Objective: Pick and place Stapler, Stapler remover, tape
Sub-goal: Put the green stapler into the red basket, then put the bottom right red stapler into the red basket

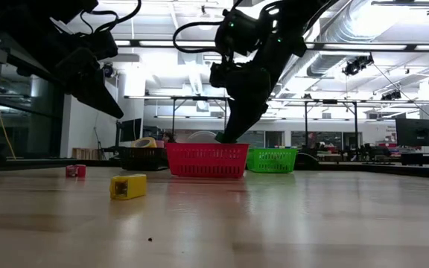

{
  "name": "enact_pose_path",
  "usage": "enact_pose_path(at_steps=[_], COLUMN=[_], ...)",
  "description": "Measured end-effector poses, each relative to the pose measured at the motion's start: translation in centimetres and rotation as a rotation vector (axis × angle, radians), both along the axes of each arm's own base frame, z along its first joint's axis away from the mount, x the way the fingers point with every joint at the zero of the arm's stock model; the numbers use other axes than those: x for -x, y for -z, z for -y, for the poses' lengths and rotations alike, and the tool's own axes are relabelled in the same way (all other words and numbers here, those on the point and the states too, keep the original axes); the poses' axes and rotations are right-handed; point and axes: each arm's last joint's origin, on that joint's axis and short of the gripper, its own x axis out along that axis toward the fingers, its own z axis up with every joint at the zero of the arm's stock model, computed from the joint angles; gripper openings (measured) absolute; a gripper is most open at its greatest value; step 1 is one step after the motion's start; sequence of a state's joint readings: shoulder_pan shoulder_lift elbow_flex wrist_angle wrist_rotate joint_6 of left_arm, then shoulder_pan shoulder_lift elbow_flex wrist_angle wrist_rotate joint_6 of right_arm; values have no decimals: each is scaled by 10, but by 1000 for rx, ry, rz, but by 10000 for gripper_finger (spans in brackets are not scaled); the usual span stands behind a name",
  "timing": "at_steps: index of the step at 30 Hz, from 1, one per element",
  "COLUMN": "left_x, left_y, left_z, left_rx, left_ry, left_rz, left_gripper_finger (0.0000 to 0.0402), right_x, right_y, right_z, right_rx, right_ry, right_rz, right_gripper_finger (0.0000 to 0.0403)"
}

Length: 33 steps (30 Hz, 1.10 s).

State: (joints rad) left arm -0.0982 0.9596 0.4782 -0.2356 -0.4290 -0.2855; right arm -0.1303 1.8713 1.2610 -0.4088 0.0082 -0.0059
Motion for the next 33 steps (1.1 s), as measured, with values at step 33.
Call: enact_pose_path(at_steps=[33], left_x=[0], left_y=[0], left_z=[0], left_rx=[-6], left_ry=[-6], left_rz=[-3], left_gripper_finger=[102], right_x=[77], right_y=[-75], right_z=[-25], right_rx=[-142], right_ry=[259], right_rz=[-194], right_gripper_finger=[179])
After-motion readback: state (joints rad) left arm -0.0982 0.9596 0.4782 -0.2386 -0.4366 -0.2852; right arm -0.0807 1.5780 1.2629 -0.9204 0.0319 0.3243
